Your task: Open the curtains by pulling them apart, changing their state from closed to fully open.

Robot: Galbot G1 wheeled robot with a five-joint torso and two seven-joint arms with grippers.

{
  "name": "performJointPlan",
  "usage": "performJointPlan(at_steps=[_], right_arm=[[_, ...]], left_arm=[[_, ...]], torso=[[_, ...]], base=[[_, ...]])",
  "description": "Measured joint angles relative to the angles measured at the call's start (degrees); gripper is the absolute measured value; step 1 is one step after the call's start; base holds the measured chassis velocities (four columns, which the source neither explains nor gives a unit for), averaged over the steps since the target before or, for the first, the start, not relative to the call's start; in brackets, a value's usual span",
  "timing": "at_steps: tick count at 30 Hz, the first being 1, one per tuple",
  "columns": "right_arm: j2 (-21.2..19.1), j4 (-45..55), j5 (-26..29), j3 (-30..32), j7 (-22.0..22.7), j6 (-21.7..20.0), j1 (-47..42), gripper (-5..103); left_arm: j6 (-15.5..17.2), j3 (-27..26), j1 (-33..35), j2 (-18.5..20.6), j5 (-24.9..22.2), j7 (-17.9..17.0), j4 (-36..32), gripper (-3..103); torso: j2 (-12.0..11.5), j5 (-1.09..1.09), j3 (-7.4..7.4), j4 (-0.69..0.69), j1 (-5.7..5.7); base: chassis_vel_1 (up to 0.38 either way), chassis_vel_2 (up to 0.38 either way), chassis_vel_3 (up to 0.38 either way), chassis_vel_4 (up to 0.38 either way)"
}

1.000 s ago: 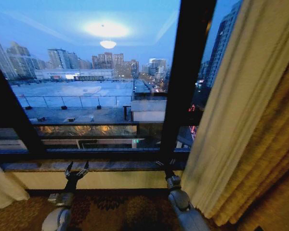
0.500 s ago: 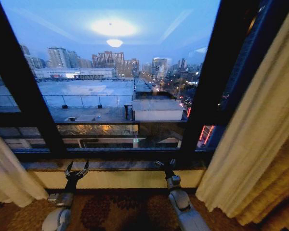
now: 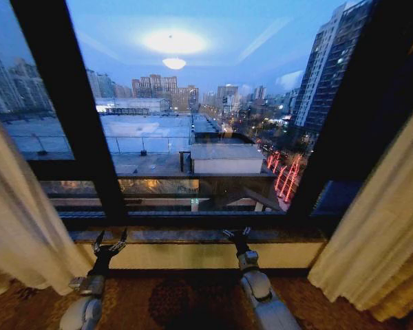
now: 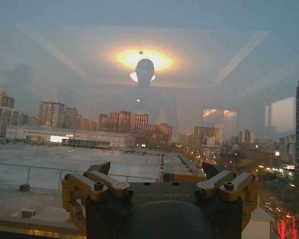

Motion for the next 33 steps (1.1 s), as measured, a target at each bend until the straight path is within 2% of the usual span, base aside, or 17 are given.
performJointPlan(at_steps=[33], right_arm=[[0.01,0.00,0.00,-0.01,-0.01,0.00,0.00,100]], left_arm=[[0.00,-0.01,0.00,0.02,0.00,0.00,0.00,100]], torso=[[0.00,-0.01,0.00,0.01,0.00]], base=[[0.346,0.348,-0.341,-0.346]])
